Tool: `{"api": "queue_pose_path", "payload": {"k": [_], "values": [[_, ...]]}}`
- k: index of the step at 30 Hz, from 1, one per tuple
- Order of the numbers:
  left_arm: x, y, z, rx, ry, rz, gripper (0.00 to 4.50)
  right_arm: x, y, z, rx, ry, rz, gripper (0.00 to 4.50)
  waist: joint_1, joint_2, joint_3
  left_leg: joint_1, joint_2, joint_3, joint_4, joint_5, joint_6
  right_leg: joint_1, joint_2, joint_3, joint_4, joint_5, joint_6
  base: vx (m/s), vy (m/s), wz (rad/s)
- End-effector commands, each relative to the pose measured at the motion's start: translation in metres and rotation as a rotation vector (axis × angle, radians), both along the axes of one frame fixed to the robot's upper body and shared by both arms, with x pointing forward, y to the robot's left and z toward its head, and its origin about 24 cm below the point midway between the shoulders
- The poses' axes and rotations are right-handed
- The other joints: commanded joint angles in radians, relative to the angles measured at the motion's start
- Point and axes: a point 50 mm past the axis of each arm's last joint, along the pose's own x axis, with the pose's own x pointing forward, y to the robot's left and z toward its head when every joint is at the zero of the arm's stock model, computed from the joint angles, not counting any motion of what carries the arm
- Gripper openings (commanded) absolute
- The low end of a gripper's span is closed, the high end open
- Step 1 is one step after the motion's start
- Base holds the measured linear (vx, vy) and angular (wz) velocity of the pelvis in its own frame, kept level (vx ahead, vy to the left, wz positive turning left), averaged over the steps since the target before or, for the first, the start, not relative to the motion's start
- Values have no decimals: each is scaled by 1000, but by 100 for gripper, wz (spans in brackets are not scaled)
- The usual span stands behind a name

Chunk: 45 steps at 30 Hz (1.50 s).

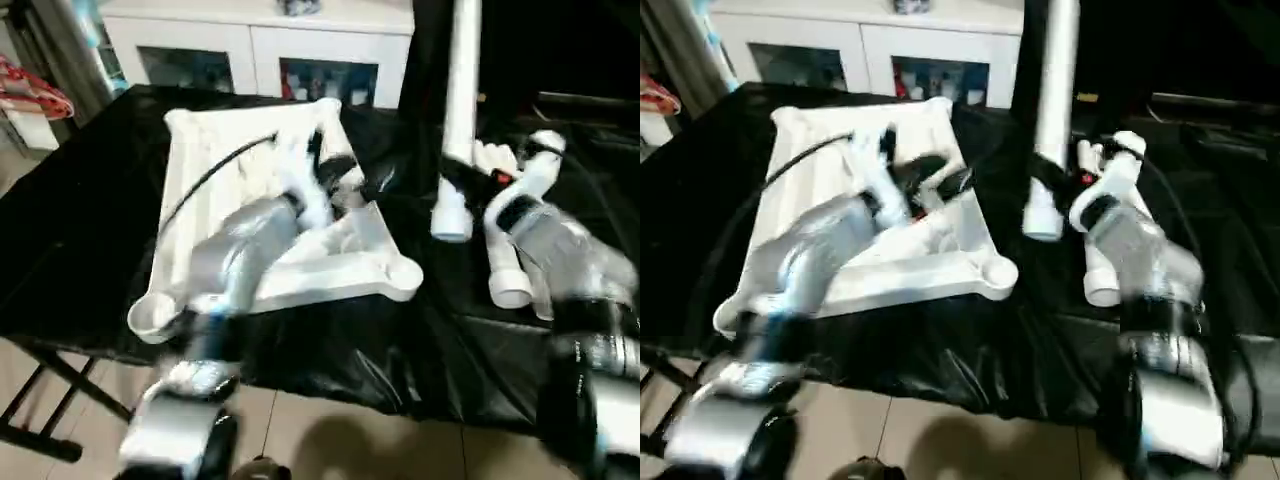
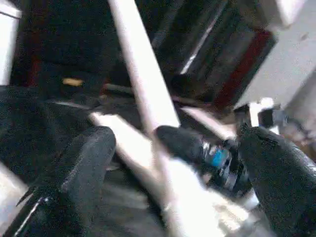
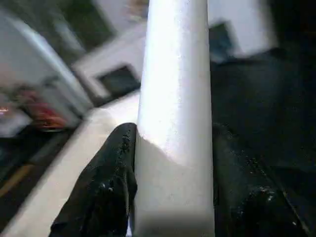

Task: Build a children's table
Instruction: Pick table leg

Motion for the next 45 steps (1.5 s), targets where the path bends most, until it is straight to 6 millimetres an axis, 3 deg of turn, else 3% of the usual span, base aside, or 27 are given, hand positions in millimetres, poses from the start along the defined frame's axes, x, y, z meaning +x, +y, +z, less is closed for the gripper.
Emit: {"api": "queue_pose_path", "payload": {"k": [1, 5, 7, 8, 13, 17, 19, 21, 25, 29, 32, 36, 45], "values": [[1, -4, 8, -48, 30, -35, 450, -12, 13, 18, 47, -127, 130, 186, 9, -22, -82, 23, 126, -57, -64, -74, 101, 53, -132, 74, -67, -27, -276, 0, 0, 0], [-2, -13, 20, -117, 35, -120, 450, -33, 26, 22, 70, -205, 293, 186, 15, -20, -78, 24, 128, -61, -67, -100, 82, 51, -132, 74, -78, -119, -246, 0, 0, 0], [-3, -16, 23, -146, 53, -153, 450, -41, 31, 22, 84, -223, 355, 186, 16, -19, -79, 25, 130, -62, -69, -101, 77, 47, -132, 74, -78, -116, -245, 0, 0, 0], [-4, -19, 22, -134, 55, -167, 450, -48, 34, 22, 95, -232, 399, 186, 18, -24, -76, 24, 129, -62, -71, -105, 75, 48, -134, 75, -80, -128, -245, 0, 0, 0], [-6, -21, 22, -130, 58, -185, 450, -54, 37, 22, 96, -239, 431, 186, 21, -23, -74, 24, 128, -63, -73, -114, 52, 44, -134, 75, -88, -189, -216, 0, 0, 0], [-11, -23, 28, -180, 62, -236, 450, -60, 42, 21, 82, -234, 464, 186, 22, -26, -75, 22, 129, -64, -74, -100, 49, 45, -136, 75, -85, -168, -218, 0, 0, 0], [-11, -23, 28, -181, 68, -238, 416, -61, 42, 21, 78, -233, 464, 186, 21, -27, -73, 21, 127, -62, -74, -107, 48, 45, -137, 76, -88, -182, -212, 0, 0, 0], [-9, -23, 25, -159, 89, -211, 416, -61, 44, 21, 41, -224, 466, 186, 21, -26, -72, 21, 126, -63, -74, -109, 42, 45, -137, 76, -91, -199, -205, 0, 0, 0], [-4, -21, 21, -101, 136, -134, 369, -57, 56, 21, -90, -212, 419, 186, 16, -27, -72, 23, 128, -66, -78, -110, 29, 42, -134, 76, -90, -206, -187, 0, 0, 0], [9, -16, 18, -47, 174, 57, 334, -50, 71, 23, -178, -205, 342, 186, 10, -26, -71, 22, 126, -68, -78, -121, 17, 42, -134, 77, -93, -212, -184, 0, 0, 0], [15, -13, 19, -50, 182, 163, 313, -46, 77, 25, -235, -214, 291, 186, 9, -27, -72, 23, 126, -68, -79, -124, 16, 43, -134, 78, -93, -204, -179, 0, 0, 0], [20, -9, 19, -71, 221, 262, 282, -43, 86, 27, -310, -224, 240, 186, 8, -24, -75, 23, 128, -68, -78, -91, 29, 43, -132, 77, -83, -116, -196, 0, 0, 0], [20, -11, 17, -67, 233, 289, 216, -43, 97, 27, -363, -240, 213, 186, 10, -20, -81, 24, 131, -66, -74, -40, 59, 43, -132, 75, -68, -3, -227, 0, 0, 0]]}}
